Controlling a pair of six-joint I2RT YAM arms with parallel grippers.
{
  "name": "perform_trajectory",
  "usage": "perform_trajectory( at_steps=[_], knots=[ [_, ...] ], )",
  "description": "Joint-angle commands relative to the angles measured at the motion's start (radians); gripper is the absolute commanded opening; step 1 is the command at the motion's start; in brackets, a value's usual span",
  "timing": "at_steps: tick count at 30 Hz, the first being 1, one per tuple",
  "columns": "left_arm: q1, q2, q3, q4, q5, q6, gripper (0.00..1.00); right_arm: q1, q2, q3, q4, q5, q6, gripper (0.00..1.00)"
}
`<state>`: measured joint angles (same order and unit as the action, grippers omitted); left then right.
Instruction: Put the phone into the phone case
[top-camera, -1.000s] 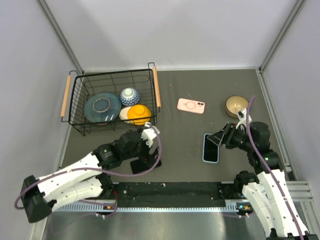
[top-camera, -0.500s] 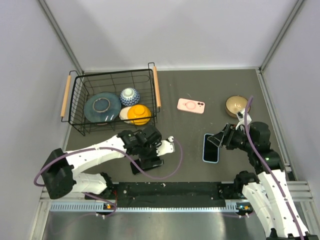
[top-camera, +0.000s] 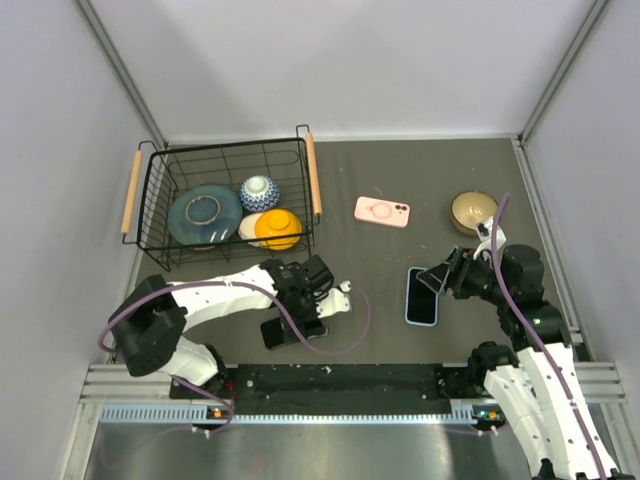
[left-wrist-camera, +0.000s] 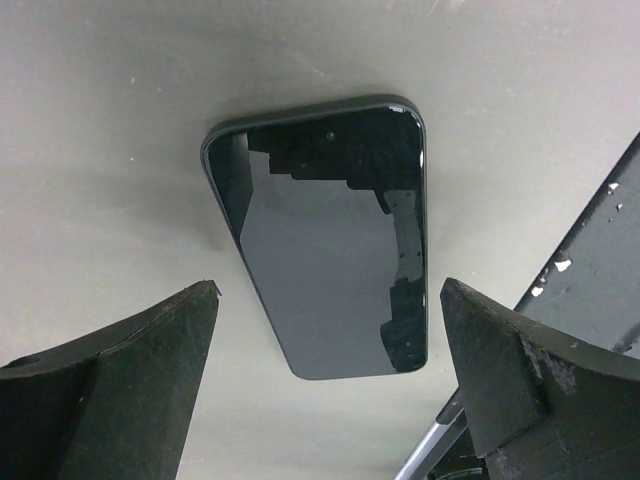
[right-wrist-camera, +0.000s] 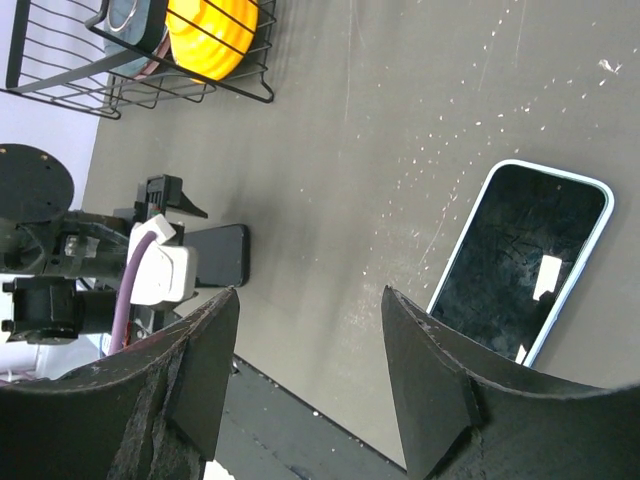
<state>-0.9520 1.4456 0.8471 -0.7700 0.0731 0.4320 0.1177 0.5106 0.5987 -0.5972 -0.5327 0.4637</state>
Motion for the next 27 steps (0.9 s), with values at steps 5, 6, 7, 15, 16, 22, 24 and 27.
perform_trajectory(
  at_steps=[5,6,7,15,16,22,24,27],
  knots=[
    [-0.004,0.067,-0.019,0.090,0.010,-0.018,0.99,0.008,-0.018,0.042,0.005,0.014,-0.017,0.60],
    [-0.004,0.067,-0.019,0.089,0.010,-0.018,0.99,0.010,-0.018,0.041,0.007,0.019,-0.019,0.60],
    [-0.004,0.068,-0.019,0.090,0.010,-0.016,0.99,0.008,-0.017,0.041,0.007,0.020,-0.019,0.60],
    [-0.004,0.087,-0.022,0.132,0.013,-0.030,0.93,0.010,-0.017,0.041,0.005,0.019,-0.022,0.61],
    [-0.004,0.091,-0.016,0.132,0.013,-0.033,0.91,0.010,-0.017,0.042,0.005,0.019,-0.023,0.61],
    [-0.030,0.121,0.055,0.094,0.028,-0.068,0.67,0.010,-0.026,0.038,0.005,0.020,-0.019,0.61],
    [-0.071,0.124,0.093,0.089,0.027,-0.113,0.67,0.010,-0.027,0.041,0.004,0.020,-0.013,0.61],
    [-0.087,0.133,0.134,0.100,0.039,-0.186,0.53,0.008,-0.030,0.046,0.004,0.014,-0.011,0.61]
  ],
)
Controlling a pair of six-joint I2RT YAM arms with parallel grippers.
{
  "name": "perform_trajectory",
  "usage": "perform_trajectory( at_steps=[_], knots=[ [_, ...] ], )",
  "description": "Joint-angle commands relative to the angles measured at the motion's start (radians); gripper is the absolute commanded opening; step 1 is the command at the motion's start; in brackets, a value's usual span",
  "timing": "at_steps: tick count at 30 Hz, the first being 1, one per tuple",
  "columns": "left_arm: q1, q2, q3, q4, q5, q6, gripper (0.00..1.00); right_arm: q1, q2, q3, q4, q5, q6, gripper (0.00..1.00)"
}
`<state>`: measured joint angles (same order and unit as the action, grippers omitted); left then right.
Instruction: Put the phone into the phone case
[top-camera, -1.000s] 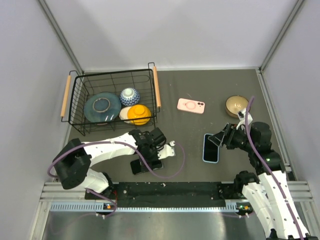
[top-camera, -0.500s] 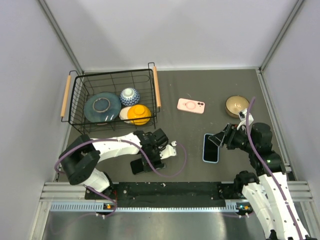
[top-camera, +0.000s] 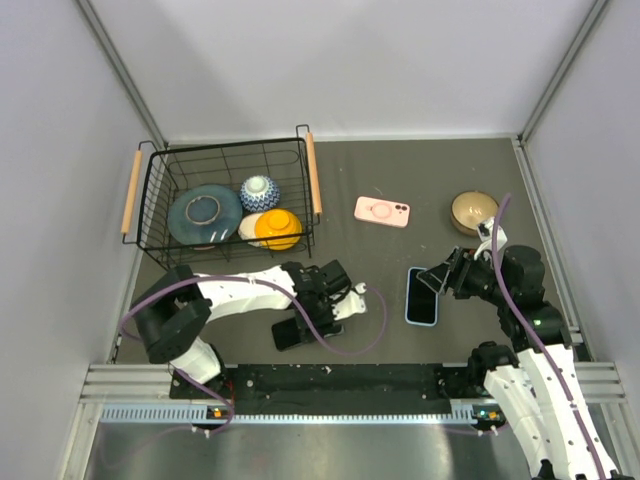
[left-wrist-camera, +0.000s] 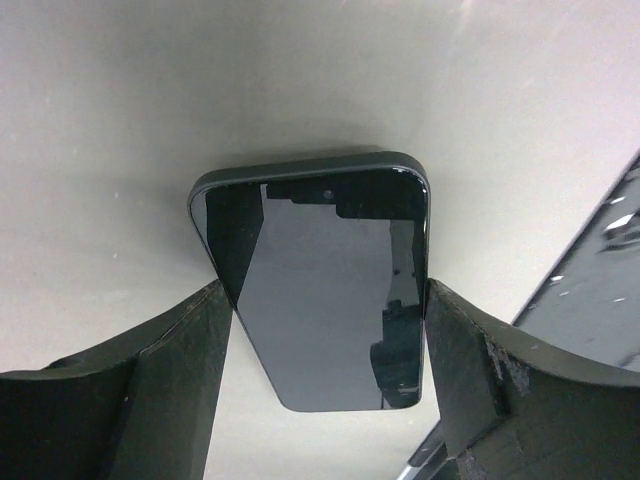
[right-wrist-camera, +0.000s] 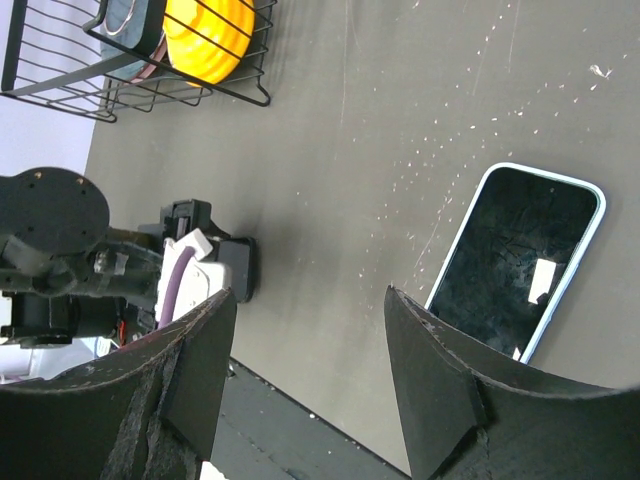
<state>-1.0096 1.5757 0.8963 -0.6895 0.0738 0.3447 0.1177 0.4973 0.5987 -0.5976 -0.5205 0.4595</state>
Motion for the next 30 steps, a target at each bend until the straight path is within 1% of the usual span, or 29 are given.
perform_trajectory(
  at_steps=[1,3,4,6,7,9,10,11,12,14,15,17,20,25,28,30],
  knots=[
    [-0.030,0.015,0.096,0.022,0.038,-0.133,0.48,0.010,-0.019,0.047,0.002,0.004,-0.005,0.61],
    [-0.030,0.027,0.127,0.021,0.052,-0.157,0.47,0.008,-0.020,0.049,0.002,0.002,-0.002,0.61],
    [-0.029,0.038,0.138,0.024,0.052,-0.199,0.46,0.010,-0.022,0.046,0.002,0.001,0.004,0.61],
    [-0.030,0.050,0.186,0.024,0.044,-0.266,0.40,0.010,-0.025,0.046,0.002,0.000,0.016,0.61],
    [-0.030,0.062,0.203,0.027,0.049,-0.335,0.38,0.010,-0.032,0.044,0.004,0.004,0.022,0.61],
    [-0.030,0.075,0.255,0.039,0.060,-0.406,0.35,0.010,-0.040,0.047,0.004,0.008,0.039,0.61],
    [-0.030,0.098,0.277,0.036,0.057,-0.461,0.35,0.008,-0.045,0.053,0.005,0.013,0.042,0.61],
    [-0.030,0.113,0.300,0.018,0.063,-0.484,0.35,0.010,-0.048,0.058,0.010,0.019,0.045,0.61],
    [-0.029,0.133,0.353,0.005,0.063,-0.502,0.33,0.008,-0.048,0.062,0.007,0.023,0.050,0.61],
    [-0.030,0.199,0.410,-0.034,0.063,-0.575,0.31,0.008,-0.051,0.073,0.005,0.037,0.056,0.61],
    [-0.029,0.223,0.459,-0.060,0.060,-0.596,0.27,0.008,-0.052,0.076,0.005,0.037,0.065,0.61],
    [-0.029,0.279,0.495,-0.065,0.063,-0.665,0.25,0.010,-0.054,0.076,0.002,0.036,0.073,0.61],
    [-0.027,0.323,0.526,-0.033,0.090,-0.746,0.26,0.010,-0.062,0.072,-0.002,0.048,0.082,0.61],
    [-0.023,0.357,0.527,0.027,0.075,-0.861,0.27,0.010,-0.080,0.070,-0.017,0.077,0.090,0.61],
    [-0.017,0.362,0.509,0.053,0.055,-0.929,0.29,0.010,-0.089,0.078,-0.024,0.099,0.093,0.61],
    [-0.008,0.359,0.488,0.090,0.057,-0.958,0.32,0.010,-0.091,0.084,-0.027,0.106,0.102,0.61]
  ],
)
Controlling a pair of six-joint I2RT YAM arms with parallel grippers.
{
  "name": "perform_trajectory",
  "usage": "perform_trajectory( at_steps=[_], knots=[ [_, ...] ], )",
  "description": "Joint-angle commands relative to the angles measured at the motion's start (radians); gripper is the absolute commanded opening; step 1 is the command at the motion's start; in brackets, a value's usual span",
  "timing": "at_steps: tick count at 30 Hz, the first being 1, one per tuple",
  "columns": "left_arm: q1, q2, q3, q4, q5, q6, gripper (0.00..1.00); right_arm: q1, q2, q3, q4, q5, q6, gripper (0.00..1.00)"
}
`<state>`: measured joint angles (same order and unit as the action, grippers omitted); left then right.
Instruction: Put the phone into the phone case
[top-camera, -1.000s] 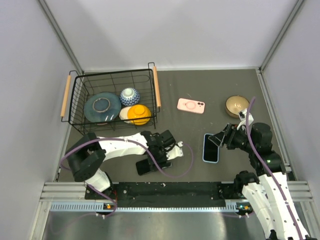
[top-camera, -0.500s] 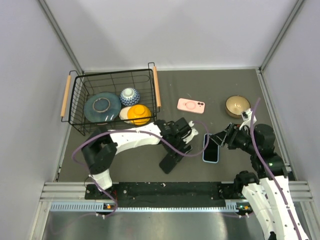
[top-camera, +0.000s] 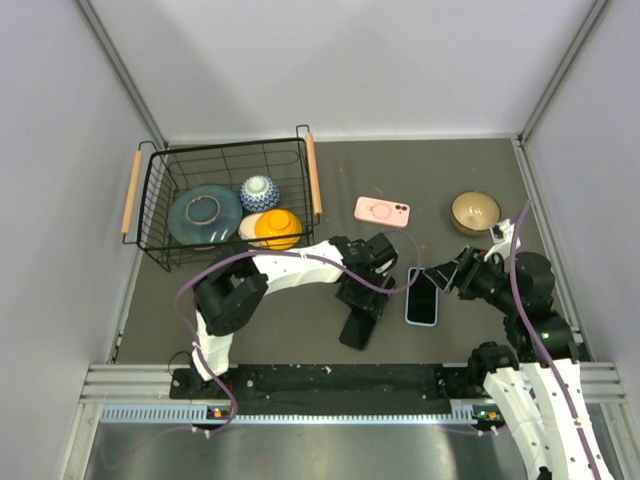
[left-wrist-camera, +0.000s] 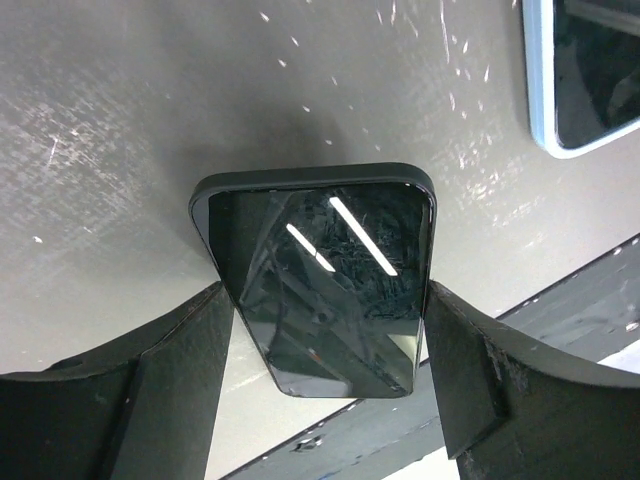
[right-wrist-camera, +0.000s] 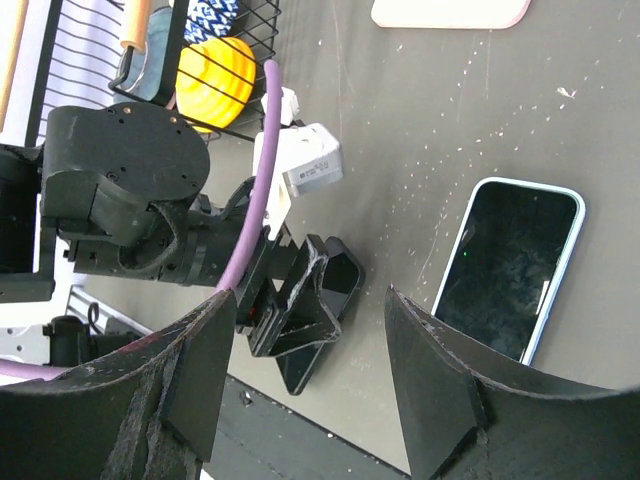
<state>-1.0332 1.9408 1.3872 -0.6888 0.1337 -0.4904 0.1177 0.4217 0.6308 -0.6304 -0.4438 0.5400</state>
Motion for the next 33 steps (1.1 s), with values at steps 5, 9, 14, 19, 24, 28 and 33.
perform_trajectory(
  at_steps=[5,9,14,19,24,28,33],
  knots=[
    [0.018,-0.031,-0.034,0.126,-0.041,-0.165,0.47,0.008,-0.020,0.061,0.001,0.060,0.046,0.61],
    [0.018,-0.065,-0.048,0.126,-0.077,-0.162,0.62,0.010,-0.020,0.067,0.000,0.066,0.058,0.61],
    [0.024,-0.112,-0.060,0.127,-0.101,-0.159,0.99,0.010,-0.027,0.078,-0.005,0.091,0.077,0.61],
    [0.025,-0.216,-0.089,0.152,-0.124,-0.154,0.99,0.010,-0.003,0.086,-0.006,0.137,0.097,0.61],
    [0.025,-0.392,-0.119,0.176,-0.180,-0.084,0.99,0.008,0.110,0.125,0.021,0.243,0.072,0.59],
    [0.027,-0.563,-0.169,0.179,-0.284,0.005,0.99,0.008,0.349,0.174,0.086,0.319,0.049,0.50],
    [0.027,-0.862,-0.298,0.244,-0.322,0.127,0.99,0.056,0.635,0.309,0.129,0.391,0.037,0.45]
  ],
)
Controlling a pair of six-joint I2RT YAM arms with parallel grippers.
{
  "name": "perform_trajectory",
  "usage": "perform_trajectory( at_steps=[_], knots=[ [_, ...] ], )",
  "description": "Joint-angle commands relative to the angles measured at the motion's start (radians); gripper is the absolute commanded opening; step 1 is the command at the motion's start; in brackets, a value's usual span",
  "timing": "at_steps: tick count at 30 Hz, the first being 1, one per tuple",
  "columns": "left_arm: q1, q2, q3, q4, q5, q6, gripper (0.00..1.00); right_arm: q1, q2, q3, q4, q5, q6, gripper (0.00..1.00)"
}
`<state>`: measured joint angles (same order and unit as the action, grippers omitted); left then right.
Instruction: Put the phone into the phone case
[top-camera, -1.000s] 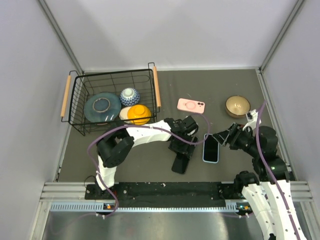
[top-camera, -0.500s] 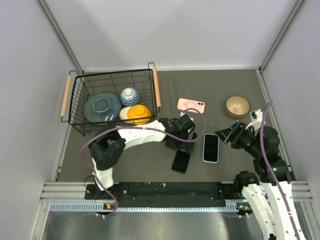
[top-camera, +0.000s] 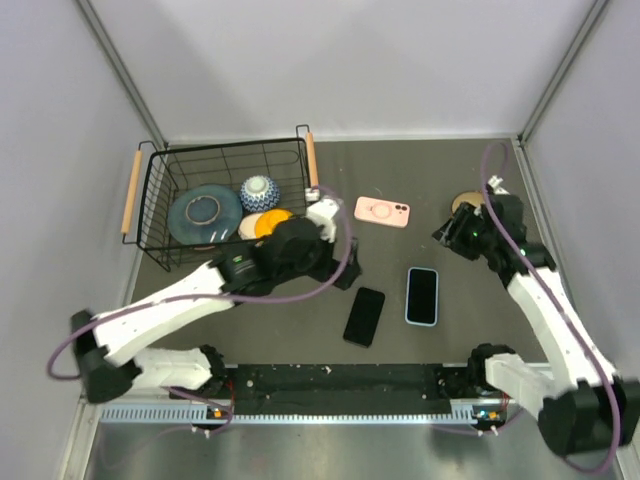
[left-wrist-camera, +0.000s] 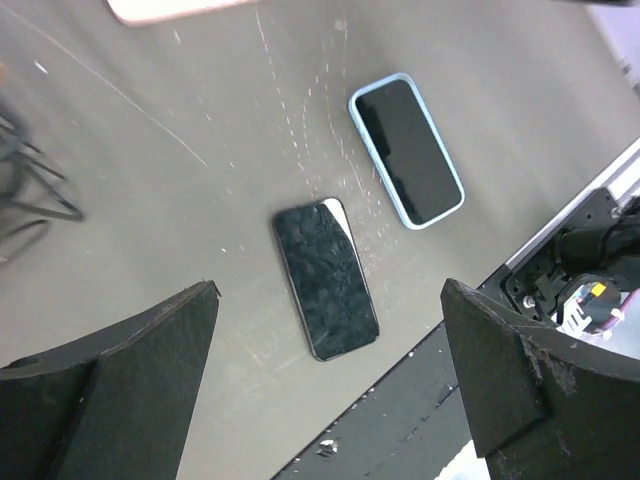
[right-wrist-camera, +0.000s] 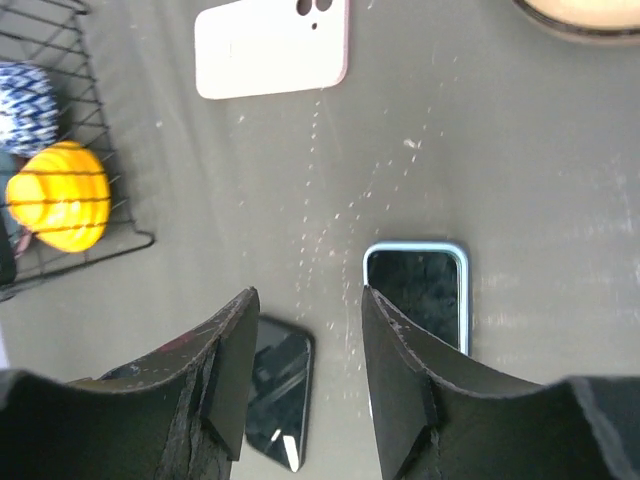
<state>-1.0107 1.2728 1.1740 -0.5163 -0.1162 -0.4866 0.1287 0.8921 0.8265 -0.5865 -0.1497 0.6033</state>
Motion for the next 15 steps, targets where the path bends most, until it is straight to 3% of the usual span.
perform_trajectory(
  at_steps=[1,5,9,12,15],
  knots=[
    [0.006,-0.235,-0.138,0.084,-0.083,0.138,0.99,0.072,0.209,0.138,0.094,0.123,-0.034,0.45],
    [0.007,-0.426,-0.270,0.124,-0.146,0.276,0.99,0.092,0.509,0.328,0.114,0.185,-0.030,0.41],
    [0.007,-0.495,-0.347,0.099,-0.253,0.297,0.99,0.143,0.716,0.518,0.096,0.263,-0.056,0.38],
    [0.007,-0.516,-0.330,0.090,-0.121,0.309,0.99,0.153,0.867,0.660,0.065,0.306,-0.066,0.35],
    [0.006,-0.526,-0.304,0.037,-0.082,0.322,0.99,0.158,1.005,0.778,0.027,0.321,-0.099,0.34]
  ],
)
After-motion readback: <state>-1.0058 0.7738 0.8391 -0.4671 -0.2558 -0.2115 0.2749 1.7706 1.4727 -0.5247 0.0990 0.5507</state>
